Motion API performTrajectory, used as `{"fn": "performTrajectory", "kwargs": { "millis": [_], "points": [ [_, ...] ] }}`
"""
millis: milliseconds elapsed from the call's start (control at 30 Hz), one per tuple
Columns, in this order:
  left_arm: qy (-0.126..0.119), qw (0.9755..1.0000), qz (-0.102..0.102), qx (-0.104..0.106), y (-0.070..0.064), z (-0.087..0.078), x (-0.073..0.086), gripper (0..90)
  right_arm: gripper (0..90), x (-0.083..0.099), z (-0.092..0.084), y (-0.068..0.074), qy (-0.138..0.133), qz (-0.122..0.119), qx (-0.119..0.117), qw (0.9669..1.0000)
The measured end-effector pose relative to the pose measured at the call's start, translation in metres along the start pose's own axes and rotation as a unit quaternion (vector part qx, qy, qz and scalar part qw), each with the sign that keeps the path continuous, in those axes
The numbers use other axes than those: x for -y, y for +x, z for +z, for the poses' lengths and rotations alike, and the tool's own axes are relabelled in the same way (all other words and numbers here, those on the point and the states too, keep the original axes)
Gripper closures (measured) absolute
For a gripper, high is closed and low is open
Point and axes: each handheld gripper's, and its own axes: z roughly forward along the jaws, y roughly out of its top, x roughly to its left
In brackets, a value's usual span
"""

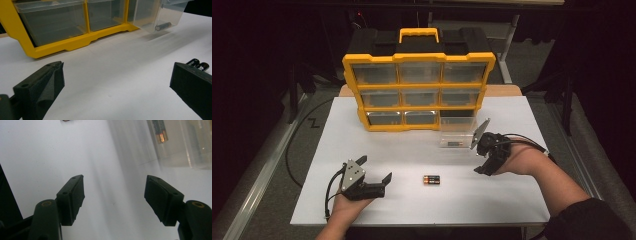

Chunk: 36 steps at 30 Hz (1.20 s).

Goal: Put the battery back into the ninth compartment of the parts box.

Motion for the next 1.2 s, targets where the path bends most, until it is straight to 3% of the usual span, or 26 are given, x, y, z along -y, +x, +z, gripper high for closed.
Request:
{"fn": "performTrajectory", "kwargs": {
  "millis": [667, 700, 1000, 1067, 1200],
  "points": [
    [0.0, 1.0, 0.003, 0.001, 0.0, 0.001, 0.0, 0.3, 22.9, 0.003, 0.042, 0.018, 0.003, 0.0, -0.017, 0.9999],
    [0.001, 1.0, 0.003, 0.002, 0.0, 0.0, 0.0, 0.3, 22.7, 0.003, 0.044, 0.018, 0.0, -0.009, -0.017, 0.9998],
    [0.002, 1.0, 0.004, 0.003, 0.0, 0.001, 0.0, 0.3, 21.3, -0.002, 0.056, 0.029, -0.006, -0.014, -0.029, 0.9995],
    [0.002, 1.0, 0.003, 0.003, 0.0, 0.001, 0.0, 0.3, 21.3, -0.004, 0.059, 0.031, -0.011, -0.027, -0.03, 0.9991],
    [0.004, 1.0, 0.004, 0.004, -0.001, 0.001, 0.0, 0.3, 21.4, -0.009, 0.063, 0.036, -0.012, -0.025, -0.038, 0.9989]
  ]
}}
